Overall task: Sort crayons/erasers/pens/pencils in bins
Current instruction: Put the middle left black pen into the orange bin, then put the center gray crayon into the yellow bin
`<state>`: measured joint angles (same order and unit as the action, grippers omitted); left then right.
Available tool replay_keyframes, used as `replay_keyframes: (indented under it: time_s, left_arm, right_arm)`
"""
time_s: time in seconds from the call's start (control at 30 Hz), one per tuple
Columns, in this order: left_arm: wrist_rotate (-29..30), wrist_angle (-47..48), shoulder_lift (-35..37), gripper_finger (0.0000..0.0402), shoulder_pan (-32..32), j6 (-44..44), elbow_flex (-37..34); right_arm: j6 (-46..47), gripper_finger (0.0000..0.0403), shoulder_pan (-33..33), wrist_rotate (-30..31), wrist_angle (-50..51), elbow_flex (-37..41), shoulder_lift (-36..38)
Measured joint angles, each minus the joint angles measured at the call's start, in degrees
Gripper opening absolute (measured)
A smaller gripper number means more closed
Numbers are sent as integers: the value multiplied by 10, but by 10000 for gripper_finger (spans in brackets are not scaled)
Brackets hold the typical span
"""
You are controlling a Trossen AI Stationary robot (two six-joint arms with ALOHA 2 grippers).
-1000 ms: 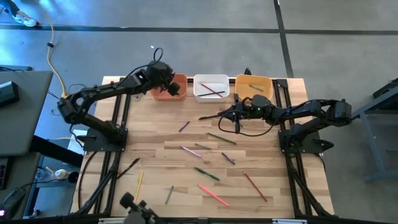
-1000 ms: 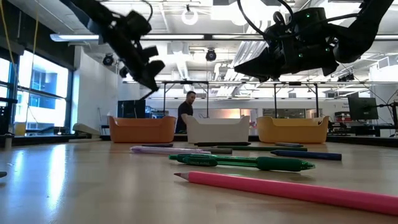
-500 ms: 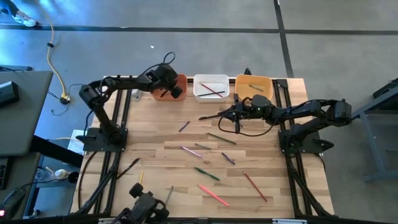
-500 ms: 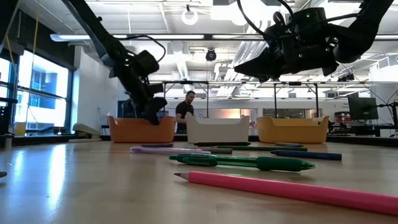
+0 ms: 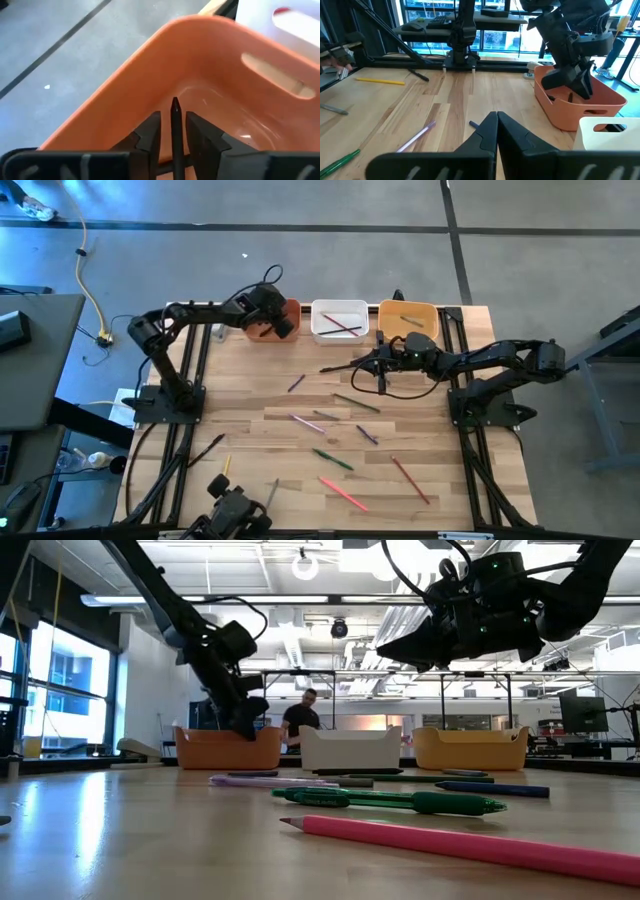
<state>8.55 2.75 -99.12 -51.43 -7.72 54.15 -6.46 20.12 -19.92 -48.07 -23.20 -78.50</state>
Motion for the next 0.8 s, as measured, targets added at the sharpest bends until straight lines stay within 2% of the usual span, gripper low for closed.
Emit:
replay_keyframes:
  time_s: [0.13,0.3,0.4,0.6,0.8]
  left_arm:
    - [5,3,34,76,8,4,0]
    - [5,-25,103,31,44,11,-27]
    - [-15,-96,152,5,74,33,-86]
    - [-35,-293,245,4,161,59,-235]
    - [-36,-468,293,2,251,63,-350]
  right_arm:
    - [0,0,0,29,1,0,0]
    - [0,0,0,61,11,0,0]
    - [0,0,0,67,11,0,0]
    - [2,0,0,95,11,0,0]
    - [43,0,-12,101,13,0,0]
